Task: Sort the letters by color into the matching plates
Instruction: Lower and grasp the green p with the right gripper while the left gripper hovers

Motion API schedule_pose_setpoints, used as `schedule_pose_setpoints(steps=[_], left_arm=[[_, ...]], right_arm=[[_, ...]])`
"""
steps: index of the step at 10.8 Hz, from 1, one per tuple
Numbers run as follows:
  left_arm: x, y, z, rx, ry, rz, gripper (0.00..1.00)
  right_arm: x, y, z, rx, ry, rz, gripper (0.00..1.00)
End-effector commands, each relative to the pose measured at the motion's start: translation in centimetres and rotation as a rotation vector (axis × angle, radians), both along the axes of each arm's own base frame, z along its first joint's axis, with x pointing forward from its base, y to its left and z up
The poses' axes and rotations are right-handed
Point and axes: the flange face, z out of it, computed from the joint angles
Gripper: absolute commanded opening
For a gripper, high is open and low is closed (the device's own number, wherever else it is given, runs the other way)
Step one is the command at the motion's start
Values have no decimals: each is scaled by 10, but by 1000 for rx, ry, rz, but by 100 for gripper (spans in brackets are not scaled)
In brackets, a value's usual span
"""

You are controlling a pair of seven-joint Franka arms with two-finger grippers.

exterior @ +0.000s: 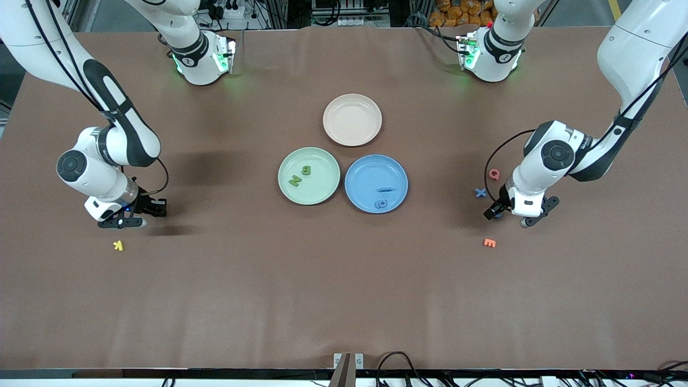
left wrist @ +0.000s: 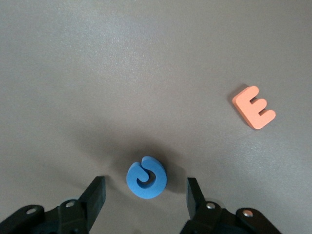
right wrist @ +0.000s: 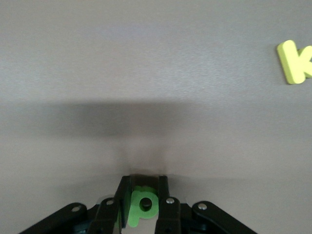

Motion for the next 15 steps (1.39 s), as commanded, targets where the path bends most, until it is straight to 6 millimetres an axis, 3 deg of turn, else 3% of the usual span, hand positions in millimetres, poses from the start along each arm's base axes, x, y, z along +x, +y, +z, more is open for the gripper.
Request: schedule_pose_setpoints(steps=[1,5,10,12,15], left_arm=[[1,4,-2,-2,-18,-24,75],[4,12,-5,2,-17,-21,72],[7,11,-5,0,-20,-19,68],[6,8,-7,-3,-15,-25,57],[8,3,-10,-13,-13,-24,48]], right_arm=[[1,36,22,-20,14,-42,20],[9,99,46,-48,98,-61,20],[0,173,47,-59,101,-37,20],[-9,209,47,-68,107,-29,20],[-24,260,51,-75,100,-31,20]])
